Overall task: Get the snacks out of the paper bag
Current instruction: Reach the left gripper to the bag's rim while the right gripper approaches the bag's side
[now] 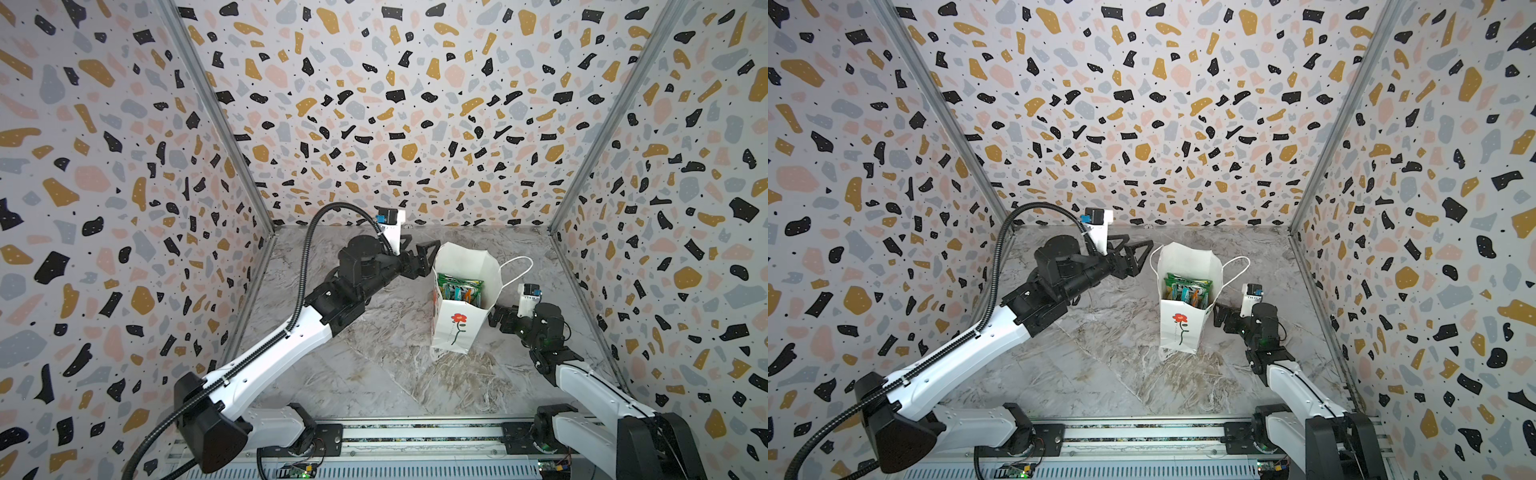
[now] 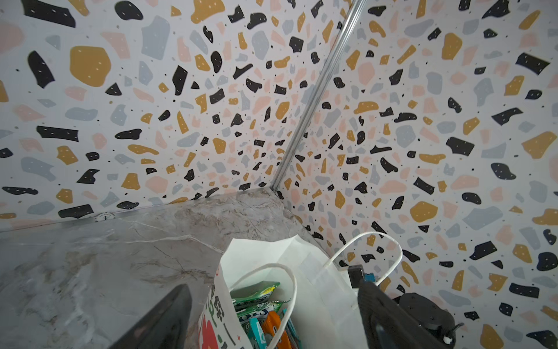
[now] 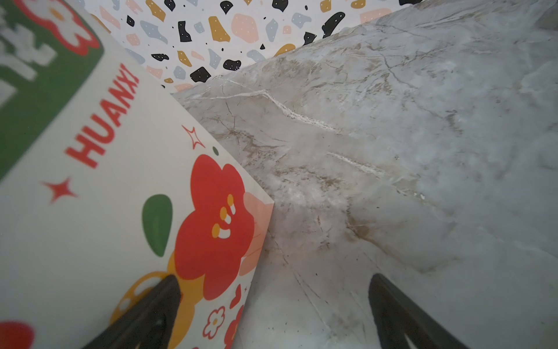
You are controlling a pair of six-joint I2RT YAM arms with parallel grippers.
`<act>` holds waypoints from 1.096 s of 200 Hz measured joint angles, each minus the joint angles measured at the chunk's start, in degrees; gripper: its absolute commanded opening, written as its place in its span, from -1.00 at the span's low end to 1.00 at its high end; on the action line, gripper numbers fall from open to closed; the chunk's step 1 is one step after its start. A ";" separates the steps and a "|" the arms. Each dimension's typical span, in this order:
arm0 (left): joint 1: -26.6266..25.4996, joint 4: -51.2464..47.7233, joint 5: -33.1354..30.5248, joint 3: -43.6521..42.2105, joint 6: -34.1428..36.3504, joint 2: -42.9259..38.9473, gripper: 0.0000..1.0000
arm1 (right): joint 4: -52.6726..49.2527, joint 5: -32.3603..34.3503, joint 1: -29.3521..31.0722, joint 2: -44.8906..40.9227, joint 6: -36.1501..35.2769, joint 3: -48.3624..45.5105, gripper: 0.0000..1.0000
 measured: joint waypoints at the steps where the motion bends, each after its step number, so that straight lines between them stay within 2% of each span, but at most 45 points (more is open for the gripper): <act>1: -0.13 -0.17 0.00 0.17 0.20 0.20 0.59 | 0.00 -0.02 0.00 0.00 0.00 -0.02 0.98; 43: -1.60 -3.85 -0.52 5.11 3.15 6.49 0.35 | 0.00 -0.57 0.28 0.26 0.02 0.00 0.98; 61: -1.64 -4.63 -1.18 6.25 4.11 7.85 0.29 | 0.00 -0.66 0.33 0.83 0.02 0.00 0.98; 89: -1.64 -5.03 -1.33 7.17 4.90 9.07 0.09 | 0.02 -1.01 0.33 1.66 0.04 0.00 0.98; 133: -1.66 -5.18 -0.87 8.85 5.68 11.19 -0.37 | 0.09 -1.22 0.39 2.08 0.02 0.00 0.98; 149: -1.66 -5.25 -0.81 8.92 5.79 11.41 -0.67 | 0.09 -1.22 0.39 2.45 0.00 0.00 0.98; 160: -1.64 -5.29 -0.83 8.92 5.84 11.45 -1.00 | 0.11 -1.22 0.39 2.71 0.00 0.00 0.98; 219: -1.66 -5.57 -2.12 8.76 6.23 10.91 -1.00 | 0.07 -2.29 0.52 5.31 0.00 0.00 0.98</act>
